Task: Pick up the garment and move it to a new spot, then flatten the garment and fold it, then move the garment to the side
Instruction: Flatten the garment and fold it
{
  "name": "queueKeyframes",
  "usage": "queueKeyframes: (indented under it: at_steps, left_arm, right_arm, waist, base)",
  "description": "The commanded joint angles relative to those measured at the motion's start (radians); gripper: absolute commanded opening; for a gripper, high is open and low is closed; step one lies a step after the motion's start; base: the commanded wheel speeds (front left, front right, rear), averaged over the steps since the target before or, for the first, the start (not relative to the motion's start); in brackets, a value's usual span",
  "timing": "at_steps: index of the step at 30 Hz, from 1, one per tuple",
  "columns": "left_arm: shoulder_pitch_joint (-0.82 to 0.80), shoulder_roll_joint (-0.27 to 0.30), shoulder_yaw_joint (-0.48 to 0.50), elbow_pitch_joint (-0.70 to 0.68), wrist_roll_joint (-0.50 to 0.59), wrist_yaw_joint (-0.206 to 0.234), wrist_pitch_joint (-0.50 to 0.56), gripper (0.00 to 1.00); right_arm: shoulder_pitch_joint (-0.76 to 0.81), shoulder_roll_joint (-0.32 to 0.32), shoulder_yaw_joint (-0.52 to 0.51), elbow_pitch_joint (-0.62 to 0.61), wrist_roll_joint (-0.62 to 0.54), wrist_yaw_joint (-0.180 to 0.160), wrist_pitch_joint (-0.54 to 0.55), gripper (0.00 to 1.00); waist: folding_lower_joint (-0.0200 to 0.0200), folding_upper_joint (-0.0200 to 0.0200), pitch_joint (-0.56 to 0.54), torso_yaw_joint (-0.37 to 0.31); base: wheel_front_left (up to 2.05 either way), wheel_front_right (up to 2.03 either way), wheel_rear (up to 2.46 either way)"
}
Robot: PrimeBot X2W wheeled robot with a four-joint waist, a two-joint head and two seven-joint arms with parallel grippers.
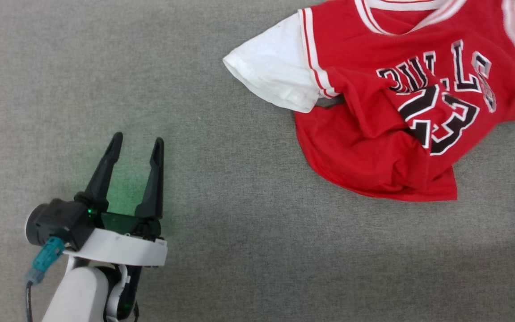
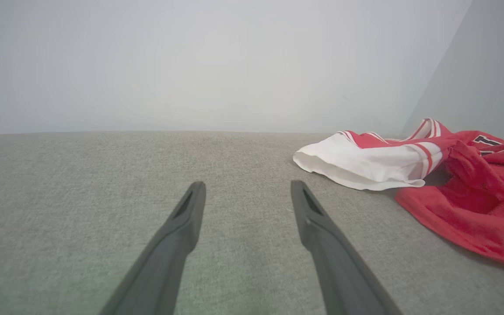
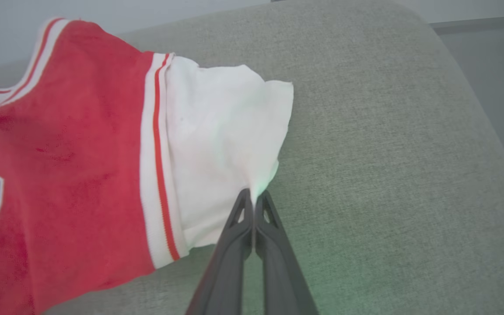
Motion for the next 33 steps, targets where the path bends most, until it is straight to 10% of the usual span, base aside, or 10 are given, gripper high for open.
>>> queueKeyframes:
  at_steps: [1,12,15,33]
  left_arm:
    - [0.007,-0.001,0.006,0.001,0.007,-0.004,0.000,1.00]
    - [0.012,-0.005,0.020,0.008,0.018,-0.008,0.000,1.00]
    - [0.013,-0.002,0.019,0.012,0.015,-0.011,0.000,1.00]
    - [-0.236,0.189,-0.098,0.001,-0.086,-0.077,0.254,1.00]
  right_arm:
    - [0.015,-0.001,-0.028,0.013,-0.026,-0.001,-0.011,0.00]
    - [0.016,0.045,-0.179,0.108,-0.222,-0.001,-0.086,0.00]
    - [0.026,0.058,-0.197,0.097,-0.243,-0.001,-0.137,1.00]
    - [0.444,0.276,0.067,-0.417,0.017,-0.001,-0.537,1.00]
  waist:
    - [0.0000,0.0000,0.001,0.002]
    - [0.0000,0.0000,-0.026,0.005]
    - [0.0000,0.0000,-0.041,-0.003]
    - [0.0000,0.0000,-0.118,-0.175]
  base:
    - [0.00,0.00,0.00]
    - [0.00,0.00,0.00]
    - [0.00,0.00,0.00]
    - [0.00,0.00,0.00]
